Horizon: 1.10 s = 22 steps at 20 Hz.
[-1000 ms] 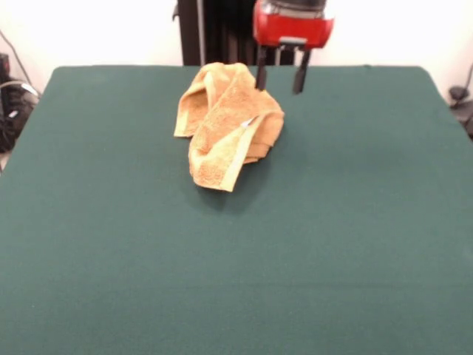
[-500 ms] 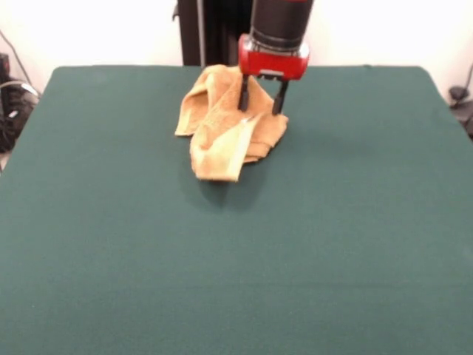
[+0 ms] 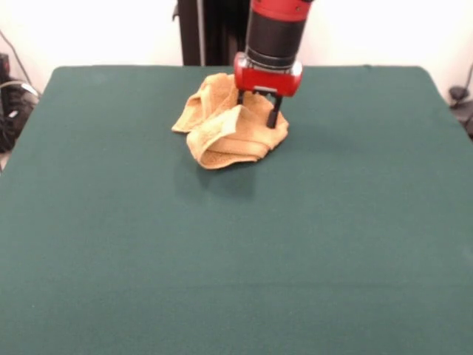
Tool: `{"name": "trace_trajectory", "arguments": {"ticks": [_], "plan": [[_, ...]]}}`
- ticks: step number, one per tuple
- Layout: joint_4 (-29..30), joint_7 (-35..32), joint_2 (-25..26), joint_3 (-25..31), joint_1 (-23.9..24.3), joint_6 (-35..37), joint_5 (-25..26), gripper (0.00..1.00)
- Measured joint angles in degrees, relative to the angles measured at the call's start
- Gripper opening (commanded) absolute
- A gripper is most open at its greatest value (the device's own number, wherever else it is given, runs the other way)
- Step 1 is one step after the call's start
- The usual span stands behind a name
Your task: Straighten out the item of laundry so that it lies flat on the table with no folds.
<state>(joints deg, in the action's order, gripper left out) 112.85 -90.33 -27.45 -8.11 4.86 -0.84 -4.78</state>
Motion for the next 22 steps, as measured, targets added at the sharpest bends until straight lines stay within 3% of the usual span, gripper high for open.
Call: {"name": "trace_trajectory", "arguments": {"ticks": [13,22], "plan": [[0.26,0.0,-1.74,0.33,-0.01,1.66,-0.51,1.0],[-0.74,-0.01,-9.35,0.87,-0.93,8.4,-1.6,1.0]]}}
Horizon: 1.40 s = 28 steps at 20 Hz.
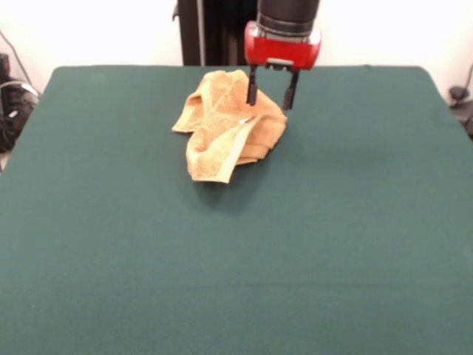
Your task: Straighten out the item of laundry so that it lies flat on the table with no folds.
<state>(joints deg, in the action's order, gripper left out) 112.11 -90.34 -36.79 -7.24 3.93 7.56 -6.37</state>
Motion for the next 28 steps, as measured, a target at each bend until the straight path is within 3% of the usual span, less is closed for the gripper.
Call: {"name": "trace_trajectory", "arguments": {"ticks": [6,15,22,28], "plan": [[-2.33,0.0,-1.94,0.72,0.12,0.01,0.01,1.0],[-5.5,0.0,1.41,0.27,-1.01,-3.5,-0.77,1.0],[-6.67,-0.01,7.05,-4.5,-7.3,-4.26,-5.81,1.0],[-6.71,-0.01,10.33,-9.24,-12.05,-0.68,-8.11,1.0]]}}
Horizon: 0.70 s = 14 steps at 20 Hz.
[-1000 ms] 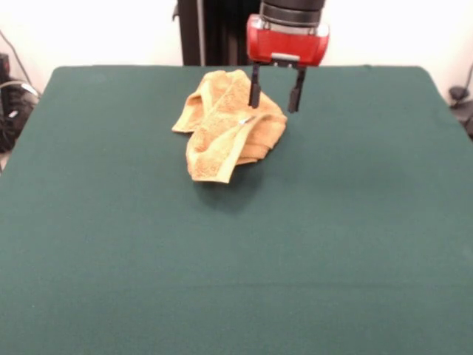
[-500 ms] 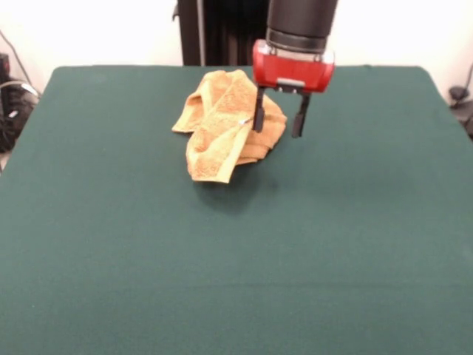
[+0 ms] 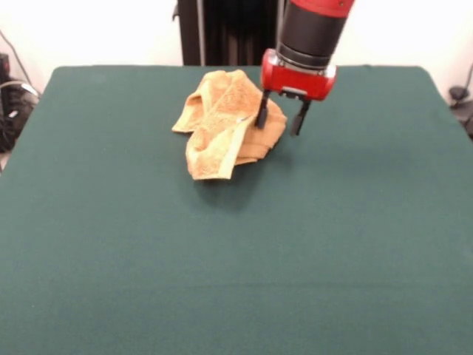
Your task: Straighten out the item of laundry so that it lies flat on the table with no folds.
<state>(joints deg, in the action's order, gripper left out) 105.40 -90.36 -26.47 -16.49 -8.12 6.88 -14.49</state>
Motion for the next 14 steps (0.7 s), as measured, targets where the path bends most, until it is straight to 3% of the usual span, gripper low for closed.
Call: {"name": "trace_trajectory", "arguments": {"ticks": [7,14], "plan": [[-1.9,0.0,0.9,-6.66,-3.93,10.94,-0.07,1.0],[-5.16,0.0,-1.28,-8.69,-3.38,16.92,-0.06,1.0]]}}
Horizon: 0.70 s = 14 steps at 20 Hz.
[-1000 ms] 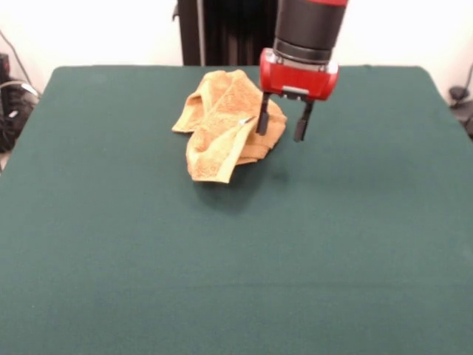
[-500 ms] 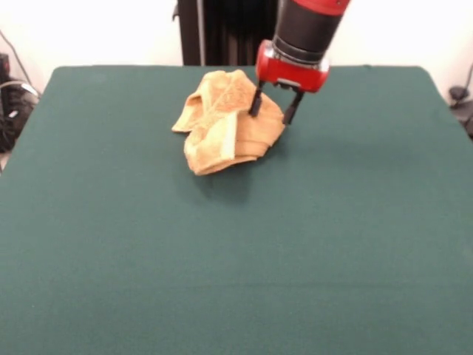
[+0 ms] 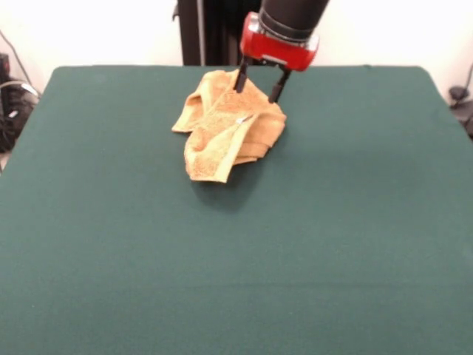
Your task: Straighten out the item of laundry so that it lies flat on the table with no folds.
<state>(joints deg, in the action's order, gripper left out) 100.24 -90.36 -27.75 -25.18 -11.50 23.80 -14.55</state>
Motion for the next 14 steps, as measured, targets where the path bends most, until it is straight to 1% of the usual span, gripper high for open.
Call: {"name": "trace_trajectory", "arguments": {"ticks": [2,6,7,9,11,14], "plan": [[-0.74,0.0,-0.77,0.12,0.63,-0.45,0.01,1.0],[-1.4,0.0,-1.17,2.05,3.62,-5.4,0.02,1.0],[-1.4,0.0,-1.17,3.47,5.33,-8.19,0.04,1.0],[-1.4,0.0,-1.14,5.21,7.26,-11.12,0.02,1.0],[-1.4,0.0,-1.08,8.22,10.55,-15.94,0.02,1.0],[-1.48,0.0,-0.67,9.0,11.83,-18.81,0.01,1.0]]}}
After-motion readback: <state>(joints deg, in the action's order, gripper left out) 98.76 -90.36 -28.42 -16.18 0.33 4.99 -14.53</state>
